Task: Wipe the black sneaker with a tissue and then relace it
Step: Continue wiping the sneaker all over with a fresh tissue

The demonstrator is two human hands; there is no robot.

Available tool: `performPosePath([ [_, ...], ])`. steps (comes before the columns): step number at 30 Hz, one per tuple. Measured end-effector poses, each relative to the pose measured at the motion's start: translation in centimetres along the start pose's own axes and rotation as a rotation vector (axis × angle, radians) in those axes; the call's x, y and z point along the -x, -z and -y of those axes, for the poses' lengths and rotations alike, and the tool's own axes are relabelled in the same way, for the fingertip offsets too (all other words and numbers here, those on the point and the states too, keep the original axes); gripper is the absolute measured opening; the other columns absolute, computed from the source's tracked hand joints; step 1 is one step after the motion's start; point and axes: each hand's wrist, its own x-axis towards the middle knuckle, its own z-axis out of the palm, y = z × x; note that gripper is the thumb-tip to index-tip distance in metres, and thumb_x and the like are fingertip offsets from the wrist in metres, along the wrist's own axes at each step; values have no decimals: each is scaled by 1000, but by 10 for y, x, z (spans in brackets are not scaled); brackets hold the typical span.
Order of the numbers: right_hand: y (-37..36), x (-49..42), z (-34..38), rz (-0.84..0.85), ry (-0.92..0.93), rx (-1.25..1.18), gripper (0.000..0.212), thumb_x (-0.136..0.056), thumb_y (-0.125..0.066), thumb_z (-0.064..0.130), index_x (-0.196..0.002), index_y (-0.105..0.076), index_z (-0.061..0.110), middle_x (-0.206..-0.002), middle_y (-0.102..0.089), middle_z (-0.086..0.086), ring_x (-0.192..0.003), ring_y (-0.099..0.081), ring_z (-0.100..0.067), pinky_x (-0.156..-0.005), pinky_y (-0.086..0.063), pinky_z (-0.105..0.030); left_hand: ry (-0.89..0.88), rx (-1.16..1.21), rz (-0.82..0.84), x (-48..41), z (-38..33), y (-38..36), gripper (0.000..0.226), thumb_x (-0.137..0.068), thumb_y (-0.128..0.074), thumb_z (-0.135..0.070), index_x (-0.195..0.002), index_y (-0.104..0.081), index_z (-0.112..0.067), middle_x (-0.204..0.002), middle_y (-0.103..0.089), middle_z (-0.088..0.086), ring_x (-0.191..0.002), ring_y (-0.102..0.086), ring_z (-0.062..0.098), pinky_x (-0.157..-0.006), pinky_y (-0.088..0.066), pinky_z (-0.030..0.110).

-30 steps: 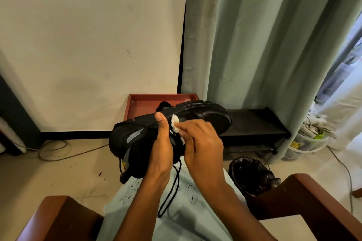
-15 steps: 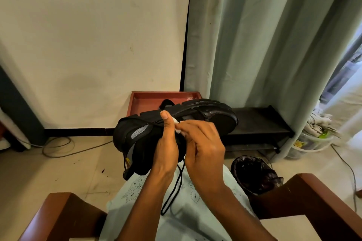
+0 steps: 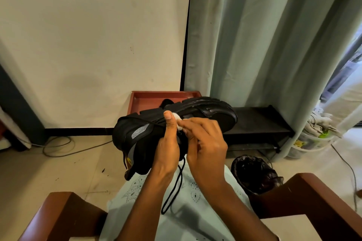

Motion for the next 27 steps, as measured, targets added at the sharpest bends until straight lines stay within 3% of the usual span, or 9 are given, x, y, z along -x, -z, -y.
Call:
performPosePath([
  [3, 1, -5, -3, 3, 105, 38, 40, -107, -40, 23, -102, -76, 6, -100, -71, -5, -94, -60, -19, -84, -51, -29, 2, -10, 13, 1, -1, -1, 56, -73, -32, -80, -79, -77, -47, -92, -77, -7, -100, -70, 12, -100, -51, 39],
  [5, 4, -14, -14, -22, 122, 119, 46, -107, -35, 24, -100, -77, 6, -98, -72, -5, -94, -59, -19, -86, -50, -29, -8, -33, 17, 2, -4, -2, 56, -74, -29, -79, -80, -76, -50, -91, -77, -12, -99, -70, 7, -97, -51, 34],
  [9, 9, -23, -29, -68, 4, 193, 29, -93, -47, 8, -99, -76, 9, -97, -71, -3, -96, -55, -17, -88, -48, -27, 4, -39, -32, 3, -4, -4, 71, -73, -28, -80, -108, -72, -36, -102, -75, -7, -104, -67, 7, -96, -50, 27],
  [13, 10, -13, -15, -1, -54, 125, 22, -91, -58, 0, -101, -76, 9, -99, -70, -1, -94, -59, -17, -89, -42, -13, 35, -84, -13, 4, -3, -4, 64, -71, -30, -81, -83, -76, -38, -95, -77, -3, -98, -70, 10, -93, -53, 31],
  [15, 12, -11, -5, 46, 5, 65, 20, -96, -57, 6, -102, -76, 10, -100, -71, 0, -95, -61, -15, -88, -47, -18, 20, -87, -42, 2, -3, -5, 59, -75, -36, -76, -85, -76, -34, -92, -76, -6, -95, -70, 7, -94, -53, 32],
  [18, 14, -14, -1, 74, 142, 120, 47, -108, -34, 29, -100, -75, 8, -98, -72, -3, -92, -63, -18, -84, -51, -26, 13, -88, -47, 1, -6, -6, 47, -85, -45, -62, -90, -74, -27, -83, -76, -6, -89, -71, 6, -87, -55, 21],
  [21, 17, -27, -19, 69, 80, 240, 30, -101, -46, 20, -97, -74, 9, -95, -71, -2, -91, -61, -21, -81, -50, -29, 29, -100, -35, 3, -7, -5, 43, -92, -48, -51, -91, -74, -17, -78, -72, -3, -89, -66, 4, -68, -49, 7],
  [23, 22, -35, -31, 58, -52, 282, 19, -92, -57, 7, -101, -72, 13, -96, -71, 0, -92, -59, -20, -80, -49, -27, 15, -138, -28, 4, -7, -5, 52, -92, -50, -52, -106, -73, -7, -90, -70, 0, -101, -60, 4, -76, -50, 12],
  [27, 21, -41, -31, 132, -64, 243, 29, -92, -52, 12, -113, -73, 17, -103, -70, 2, -97, -58, -17, -82, -45, -19, -22, -209, 6, 2, 2, -7, 39, -77, -50, -67, -101, -68, -42, -111, -70, -12, -116, -60, 6, -109, -43, 30],
])
